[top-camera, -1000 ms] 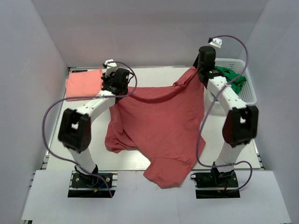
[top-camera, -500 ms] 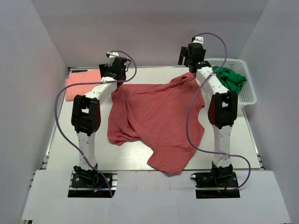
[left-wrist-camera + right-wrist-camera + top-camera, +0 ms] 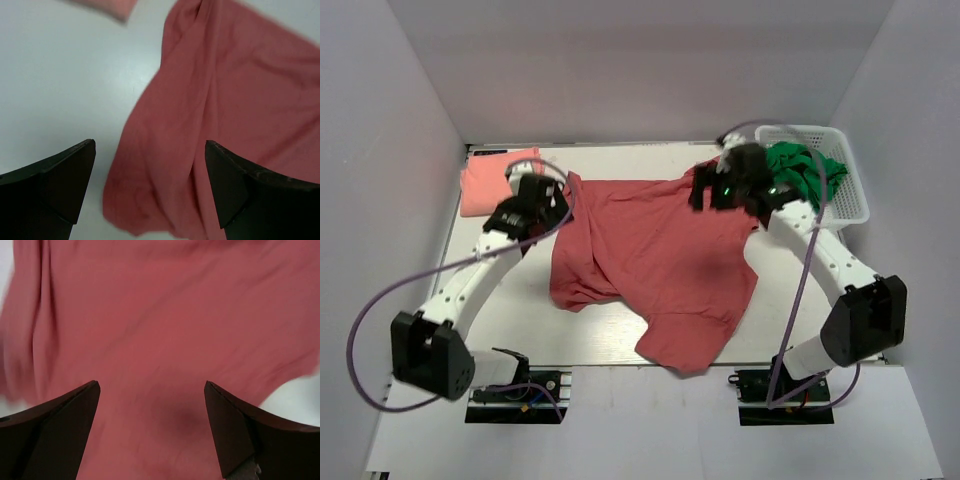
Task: Fold and stack the t-shirts
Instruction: Flatten out the tshirt
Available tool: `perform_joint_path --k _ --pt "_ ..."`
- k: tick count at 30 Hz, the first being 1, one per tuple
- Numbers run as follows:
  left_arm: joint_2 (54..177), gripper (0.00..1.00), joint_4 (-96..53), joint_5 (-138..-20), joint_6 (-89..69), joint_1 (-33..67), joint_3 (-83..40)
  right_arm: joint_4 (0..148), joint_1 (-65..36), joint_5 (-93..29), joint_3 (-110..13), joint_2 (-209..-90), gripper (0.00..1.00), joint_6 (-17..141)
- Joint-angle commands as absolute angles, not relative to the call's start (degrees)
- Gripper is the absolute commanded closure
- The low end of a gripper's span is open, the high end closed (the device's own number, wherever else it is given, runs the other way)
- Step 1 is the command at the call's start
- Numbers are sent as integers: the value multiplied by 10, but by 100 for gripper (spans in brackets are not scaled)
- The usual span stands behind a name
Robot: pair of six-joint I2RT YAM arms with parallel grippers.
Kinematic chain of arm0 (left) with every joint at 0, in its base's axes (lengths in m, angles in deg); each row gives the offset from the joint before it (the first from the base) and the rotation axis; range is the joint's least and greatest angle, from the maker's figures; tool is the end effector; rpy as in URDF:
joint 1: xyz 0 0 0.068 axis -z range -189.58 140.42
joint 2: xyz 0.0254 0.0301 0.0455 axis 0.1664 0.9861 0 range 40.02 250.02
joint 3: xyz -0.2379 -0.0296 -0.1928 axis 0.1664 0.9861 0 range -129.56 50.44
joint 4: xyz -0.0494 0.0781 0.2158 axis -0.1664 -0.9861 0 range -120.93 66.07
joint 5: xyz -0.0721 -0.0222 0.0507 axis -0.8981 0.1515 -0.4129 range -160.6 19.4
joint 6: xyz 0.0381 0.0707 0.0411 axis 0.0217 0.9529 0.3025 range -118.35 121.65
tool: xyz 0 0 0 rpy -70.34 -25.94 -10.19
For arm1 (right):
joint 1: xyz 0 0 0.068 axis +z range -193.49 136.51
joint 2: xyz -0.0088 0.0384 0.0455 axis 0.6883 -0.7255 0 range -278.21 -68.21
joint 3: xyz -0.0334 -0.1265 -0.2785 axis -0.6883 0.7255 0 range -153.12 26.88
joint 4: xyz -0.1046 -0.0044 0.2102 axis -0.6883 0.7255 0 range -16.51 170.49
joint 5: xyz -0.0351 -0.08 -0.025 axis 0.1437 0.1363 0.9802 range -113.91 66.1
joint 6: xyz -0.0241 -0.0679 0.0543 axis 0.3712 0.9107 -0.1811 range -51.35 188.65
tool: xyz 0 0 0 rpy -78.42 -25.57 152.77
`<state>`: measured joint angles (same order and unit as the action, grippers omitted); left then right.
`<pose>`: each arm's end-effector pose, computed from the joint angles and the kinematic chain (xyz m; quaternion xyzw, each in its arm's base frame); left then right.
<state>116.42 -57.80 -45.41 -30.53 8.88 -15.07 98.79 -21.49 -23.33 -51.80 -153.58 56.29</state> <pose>0.2742 -0.0553 0.3195 -0.1909 0.8844 0.0214 0.4253 0.3236 0.1300 0.3648 -0.0711 0.8717 0.1390 0.4645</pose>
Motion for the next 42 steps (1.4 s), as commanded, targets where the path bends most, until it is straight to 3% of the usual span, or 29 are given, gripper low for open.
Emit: perform_joint_path --k 1,5,12,23,31,34,35,37,38,42 --pt "1110 0 -686 -546 -402 94 -56 1077 -142 -337 -418 -1509 10 584" --pt "1052 0 -685 -630 -449 94 42 1093 -5 -337 -361 -1485 10 605" --pt "1024 7 -594 -723 -484 99 156 1060 121 -279 -295 -1496 10 629" --pt "1014 28 -546 -760 -489 110 224 1020 186 -242 -346 -1613 19 538" --pt "1059 28 -572 -724 -489 135 212 1056 185 -172 -376 -1692 27 492" --pt "1073 34 -579 -674 -489 135 199 1064 183 -152 -384 -1716 44 497" --pt "1080 37 -579 -666 -489 135 199 1066 181 -145 -384 -1717 65 494" --pt "1087 46 -572 -646 -489 141 193 1078 181 -133 -383 -1707 80 488" --pt "1092 50 -572 -641 -489 141 193 1077 179 -128 -381 -1688 100 480" --pt "1106 72 -542 -629 -489 141 188 1094 160 -138 -389 -1619 100 485"
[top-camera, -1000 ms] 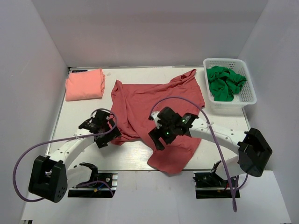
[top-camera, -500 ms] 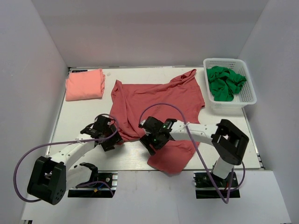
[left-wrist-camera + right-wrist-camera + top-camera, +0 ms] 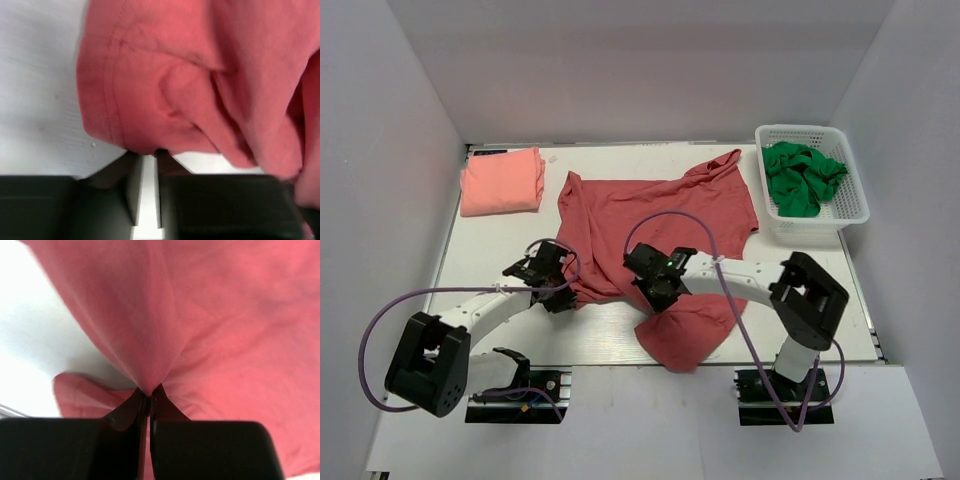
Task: Fold and stack the t-shirts
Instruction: Flatten out the tshirt
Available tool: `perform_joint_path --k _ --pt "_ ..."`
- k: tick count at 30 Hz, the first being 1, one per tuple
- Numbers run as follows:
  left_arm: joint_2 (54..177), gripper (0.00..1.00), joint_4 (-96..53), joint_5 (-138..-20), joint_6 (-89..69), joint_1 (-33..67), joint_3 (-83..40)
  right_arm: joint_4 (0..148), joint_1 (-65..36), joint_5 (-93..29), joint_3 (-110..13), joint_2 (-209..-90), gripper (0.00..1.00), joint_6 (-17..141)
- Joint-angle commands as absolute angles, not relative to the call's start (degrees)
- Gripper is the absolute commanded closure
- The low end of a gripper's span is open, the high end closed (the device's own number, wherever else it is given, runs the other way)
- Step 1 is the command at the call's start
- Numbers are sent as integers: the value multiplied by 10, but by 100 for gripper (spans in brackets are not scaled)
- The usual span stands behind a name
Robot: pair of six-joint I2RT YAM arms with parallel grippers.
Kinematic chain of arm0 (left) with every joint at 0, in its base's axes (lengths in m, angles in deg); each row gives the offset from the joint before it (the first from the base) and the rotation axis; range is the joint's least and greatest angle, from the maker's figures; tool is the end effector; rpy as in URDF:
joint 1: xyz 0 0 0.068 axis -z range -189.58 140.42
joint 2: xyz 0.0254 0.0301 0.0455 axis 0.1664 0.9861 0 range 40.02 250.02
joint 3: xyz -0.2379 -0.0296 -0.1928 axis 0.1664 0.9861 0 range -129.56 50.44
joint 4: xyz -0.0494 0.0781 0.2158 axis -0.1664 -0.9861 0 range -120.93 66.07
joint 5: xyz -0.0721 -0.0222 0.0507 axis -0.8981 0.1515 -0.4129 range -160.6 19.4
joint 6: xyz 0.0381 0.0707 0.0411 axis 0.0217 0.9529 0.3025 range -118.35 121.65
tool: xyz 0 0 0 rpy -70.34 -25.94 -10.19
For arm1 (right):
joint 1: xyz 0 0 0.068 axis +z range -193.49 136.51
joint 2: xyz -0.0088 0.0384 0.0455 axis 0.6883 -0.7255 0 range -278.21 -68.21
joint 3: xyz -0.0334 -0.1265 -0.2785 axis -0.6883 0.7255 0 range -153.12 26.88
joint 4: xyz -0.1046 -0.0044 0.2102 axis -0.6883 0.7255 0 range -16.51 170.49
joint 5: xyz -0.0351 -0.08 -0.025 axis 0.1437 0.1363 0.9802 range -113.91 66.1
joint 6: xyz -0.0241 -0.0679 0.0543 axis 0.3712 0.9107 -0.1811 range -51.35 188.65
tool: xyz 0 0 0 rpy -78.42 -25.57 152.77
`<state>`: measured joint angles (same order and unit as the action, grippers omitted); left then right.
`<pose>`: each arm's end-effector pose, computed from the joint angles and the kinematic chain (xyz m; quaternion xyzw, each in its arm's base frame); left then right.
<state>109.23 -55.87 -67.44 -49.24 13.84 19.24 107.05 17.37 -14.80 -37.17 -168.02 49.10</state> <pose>0.1614 -0.0650 0.1627 -0.2384 0.9551 -0.0834 0.1550 0.1747 0.2872 0.1875 -0.3326 0.9226 0.0559 0.1870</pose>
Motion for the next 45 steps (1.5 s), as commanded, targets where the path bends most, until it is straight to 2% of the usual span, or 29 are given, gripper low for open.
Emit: perform_joint_path --k 1,2,3,13,22,28,33,36,38,41,42,43,44,45 --pt "1106 77 -542 -619 -489 141 188 1101 152 -132 -393 -1615 100 487" --pt "1113 99 -542 -611 -489 141 182 1127 147 -130 -406 -1607 100 491" --pt "1122 100 -542 -604 -489 141 172 1135 129 -123 -419 -1604 100 506" --pt "1115 100 -608 -461 -489 141 70 1205 18 -170 -478 -1551 100 585" --pt "1080 100 -874 -324 -571 128 -56 1216 -31 -199 -464 -1537 100 608" --pt "1030 100 -942 -232 -564 128 -156 1206 -34 -271 -437 -1520 100 649" --pt "1024 100 -967 -182 -561 128 -199 1181 -25 -438 -421 -1515 100 707" --pt "1035 100 -1014 -188 -613 128 -187 1164 -9 -525 -395 -1526 92 725" --pt "1042 100 -1046 -216 -632 123 -164 1169 5 -523 -383 -1534 90 728" --pt "1009 100 -1046 -292 -626 123 -132 1192 24 -508 -379 -1563 77 734" --pt "998 100 -1037 -316 -613 123 -125 1195 31 -501 -376 -1565 69 735" --pt "989 99 -1039 -352 -608 123 -125 1198 32 -498 -375 -1563 63 734" --pt "982 74 -1046 -359 -608 128 -125 1199 31 -490 -371 -1558 56 732" --pt "965 36 -1046 -367 -599 128 -131 1200 30 -490 -370 -1548 48 733"
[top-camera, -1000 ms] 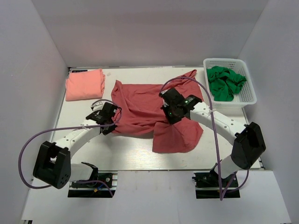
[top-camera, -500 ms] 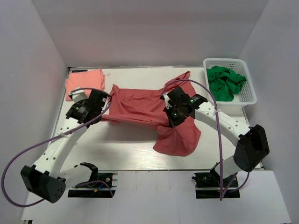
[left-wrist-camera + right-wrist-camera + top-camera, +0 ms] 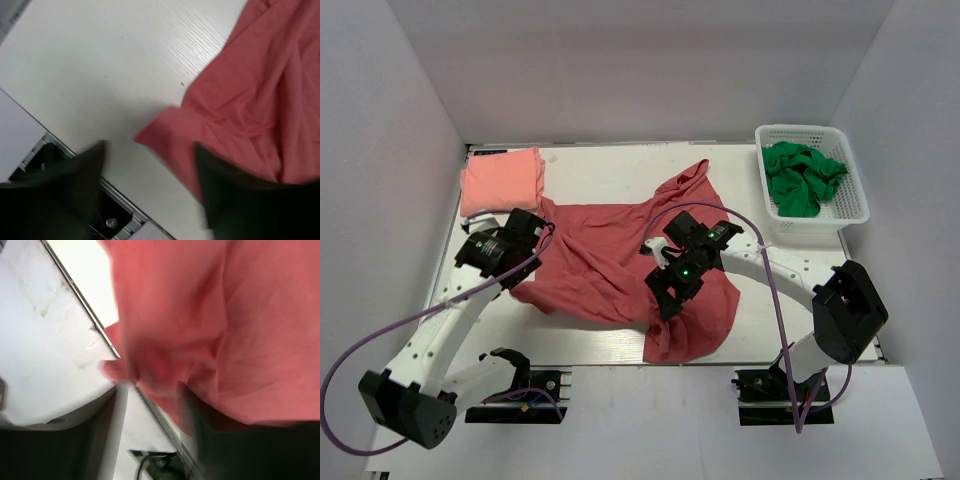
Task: Fold and stack the t-shirts
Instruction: Flatten out the tshirt
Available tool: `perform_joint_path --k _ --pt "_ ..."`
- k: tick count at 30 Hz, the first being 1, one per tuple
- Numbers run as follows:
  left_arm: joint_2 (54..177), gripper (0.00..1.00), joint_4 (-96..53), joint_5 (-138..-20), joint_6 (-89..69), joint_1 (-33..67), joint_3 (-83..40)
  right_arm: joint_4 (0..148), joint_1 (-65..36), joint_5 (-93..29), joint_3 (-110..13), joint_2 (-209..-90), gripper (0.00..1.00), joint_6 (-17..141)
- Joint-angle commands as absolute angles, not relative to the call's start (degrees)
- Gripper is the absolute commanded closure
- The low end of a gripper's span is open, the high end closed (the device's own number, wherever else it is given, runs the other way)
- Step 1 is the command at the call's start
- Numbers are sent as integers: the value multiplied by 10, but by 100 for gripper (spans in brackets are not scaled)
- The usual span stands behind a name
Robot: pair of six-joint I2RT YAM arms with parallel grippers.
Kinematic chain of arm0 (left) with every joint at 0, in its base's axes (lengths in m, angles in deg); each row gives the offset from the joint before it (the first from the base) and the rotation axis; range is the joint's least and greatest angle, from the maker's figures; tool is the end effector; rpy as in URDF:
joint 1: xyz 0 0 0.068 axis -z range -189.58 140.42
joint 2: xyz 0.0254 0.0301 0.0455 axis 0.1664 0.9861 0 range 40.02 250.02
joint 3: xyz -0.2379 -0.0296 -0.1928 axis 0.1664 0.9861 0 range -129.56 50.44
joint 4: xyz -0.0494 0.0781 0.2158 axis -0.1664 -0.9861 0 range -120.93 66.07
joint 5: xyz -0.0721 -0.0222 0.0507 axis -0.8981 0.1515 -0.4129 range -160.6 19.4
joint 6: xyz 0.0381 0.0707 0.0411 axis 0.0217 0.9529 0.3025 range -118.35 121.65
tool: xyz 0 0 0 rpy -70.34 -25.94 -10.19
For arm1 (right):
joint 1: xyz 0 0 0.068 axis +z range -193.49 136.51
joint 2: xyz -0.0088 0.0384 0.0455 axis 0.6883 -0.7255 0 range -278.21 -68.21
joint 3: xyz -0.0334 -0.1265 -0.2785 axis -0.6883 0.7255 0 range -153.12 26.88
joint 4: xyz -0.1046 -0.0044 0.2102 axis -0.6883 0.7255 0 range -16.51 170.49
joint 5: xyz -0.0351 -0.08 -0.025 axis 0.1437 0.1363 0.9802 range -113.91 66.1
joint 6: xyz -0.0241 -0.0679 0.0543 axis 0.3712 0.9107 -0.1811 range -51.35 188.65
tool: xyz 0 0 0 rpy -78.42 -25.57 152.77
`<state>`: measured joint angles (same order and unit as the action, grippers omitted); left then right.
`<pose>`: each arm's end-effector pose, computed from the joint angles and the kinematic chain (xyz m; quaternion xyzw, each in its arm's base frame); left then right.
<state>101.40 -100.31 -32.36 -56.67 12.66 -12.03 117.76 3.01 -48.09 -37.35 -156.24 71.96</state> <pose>0.1359 -0.0016 0.3080 -0.3301 0.8780 0.1696 0.3023 0.1735 0.2309 0.2439 -0.4404 0.8539 0.2597 0.0972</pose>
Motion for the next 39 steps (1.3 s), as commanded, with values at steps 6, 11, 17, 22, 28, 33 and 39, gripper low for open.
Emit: perform_joint_path --k 6,11,17,22,28,33,39 --pt "923 0 -958 -355 -586 128 -152 1173 22 -382 -370 -1516 10 675" --pt "1012 0 -858 -393 -503 128 -136 1159 -17 -317 -364 -1521 10 584" --pt "1180 0 -678 -469 -417 130 -126 1094 -84 -324 -347 -1578 10 543" --pt "1273 0 -536 -522 -383 124 -133 1071 -114 -276 -368 -1647 10 528" --pt "1429 0 -528 -543 -347 124 -204 1054 -182 -250 -395 -1721 10 513" --pt "1528 0 -538 -536 -330 124 -282 1049 -227 -202 -465 -1810 10 513" --pt "1673 0 -542 -517 -277 113 -430 1064 -287 -135 -647 -1918 10 548"
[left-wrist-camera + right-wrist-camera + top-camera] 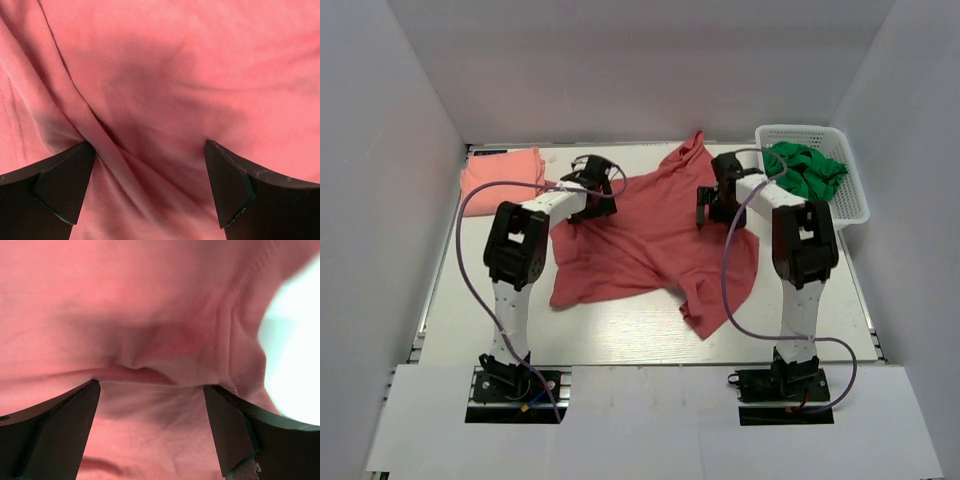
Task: Fold and stack the t-shirts
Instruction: Flatten out the tshirt
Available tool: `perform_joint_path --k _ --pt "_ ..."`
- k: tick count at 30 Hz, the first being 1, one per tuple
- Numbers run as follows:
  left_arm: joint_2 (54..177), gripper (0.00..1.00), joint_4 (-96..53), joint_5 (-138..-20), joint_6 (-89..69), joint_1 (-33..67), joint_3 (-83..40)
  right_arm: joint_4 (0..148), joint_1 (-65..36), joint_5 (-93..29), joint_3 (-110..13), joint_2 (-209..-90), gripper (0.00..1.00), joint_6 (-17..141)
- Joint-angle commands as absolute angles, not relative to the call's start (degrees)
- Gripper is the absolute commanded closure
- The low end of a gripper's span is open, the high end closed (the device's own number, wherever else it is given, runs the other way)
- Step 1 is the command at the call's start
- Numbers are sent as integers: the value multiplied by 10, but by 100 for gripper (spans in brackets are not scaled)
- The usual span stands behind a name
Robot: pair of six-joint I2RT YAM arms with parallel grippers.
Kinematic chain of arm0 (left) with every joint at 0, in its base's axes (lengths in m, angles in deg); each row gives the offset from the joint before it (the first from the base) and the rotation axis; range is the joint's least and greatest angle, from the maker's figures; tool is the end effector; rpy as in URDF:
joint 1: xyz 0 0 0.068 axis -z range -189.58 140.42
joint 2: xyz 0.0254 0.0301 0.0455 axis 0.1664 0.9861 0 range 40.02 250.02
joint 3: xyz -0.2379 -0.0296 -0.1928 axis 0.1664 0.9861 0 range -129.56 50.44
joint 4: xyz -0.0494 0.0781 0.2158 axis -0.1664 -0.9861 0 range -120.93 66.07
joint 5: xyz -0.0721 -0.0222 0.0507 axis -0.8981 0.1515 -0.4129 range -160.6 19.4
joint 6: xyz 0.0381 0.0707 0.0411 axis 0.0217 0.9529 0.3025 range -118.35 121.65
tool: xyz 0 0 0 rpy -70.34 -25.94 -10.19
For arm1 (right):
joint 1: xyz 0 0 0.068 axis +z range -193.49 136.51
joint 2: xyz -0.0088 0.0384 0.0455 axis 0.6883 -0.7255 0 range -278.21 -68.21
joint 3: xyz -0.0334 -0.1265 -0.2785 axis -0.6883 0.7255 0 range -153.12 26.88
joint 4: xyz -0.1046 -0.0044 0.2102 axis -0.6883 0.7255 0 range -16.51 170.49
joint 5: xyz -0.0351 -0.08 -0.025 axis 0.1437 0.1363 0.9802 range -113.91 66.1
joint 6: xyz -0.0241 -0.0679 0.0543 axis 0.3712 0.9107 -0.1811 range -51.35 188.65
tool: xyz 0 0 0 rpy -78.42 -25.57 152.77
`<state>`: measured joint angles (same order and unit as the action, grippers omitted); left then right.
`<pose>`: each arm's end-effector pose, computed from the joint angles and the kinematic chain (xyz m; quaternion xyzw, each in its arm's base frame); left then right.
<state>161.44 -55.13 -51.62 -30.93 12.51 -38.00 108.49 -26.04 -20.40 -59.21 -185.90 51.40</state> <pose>0.4323 -0.1471 0.1667 -0.1246 0.9540 0.0416 0.2695 0.4177 0.1262 0.1750 0.0045 0.9788 0.0319 0.2024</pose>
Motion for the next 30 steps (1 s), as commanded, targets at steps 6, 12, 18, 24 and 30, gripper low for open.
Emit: perform_joint_path --k 6,12,18,24,30 --pt "1826 0 -583 -531 -246 89 -678 1092 -301 -130 -890 -2001 10 631" --pt "1723 0 -522 -570 -208 95 -653 1085 -270 -191 -863 -1929 10 684" --pt "1524 0 -511 -553 -228 101 -468 1032 -236 -214 -744 -1782 10 657" --pt "1302 0 -578 -470 -352 84 -225 1034 -230 -185 -524 -1619 10 514" --pt "1207 0 -636 -461 -444 59 -62 1078 -229 -227 -308 -1485 10 375"
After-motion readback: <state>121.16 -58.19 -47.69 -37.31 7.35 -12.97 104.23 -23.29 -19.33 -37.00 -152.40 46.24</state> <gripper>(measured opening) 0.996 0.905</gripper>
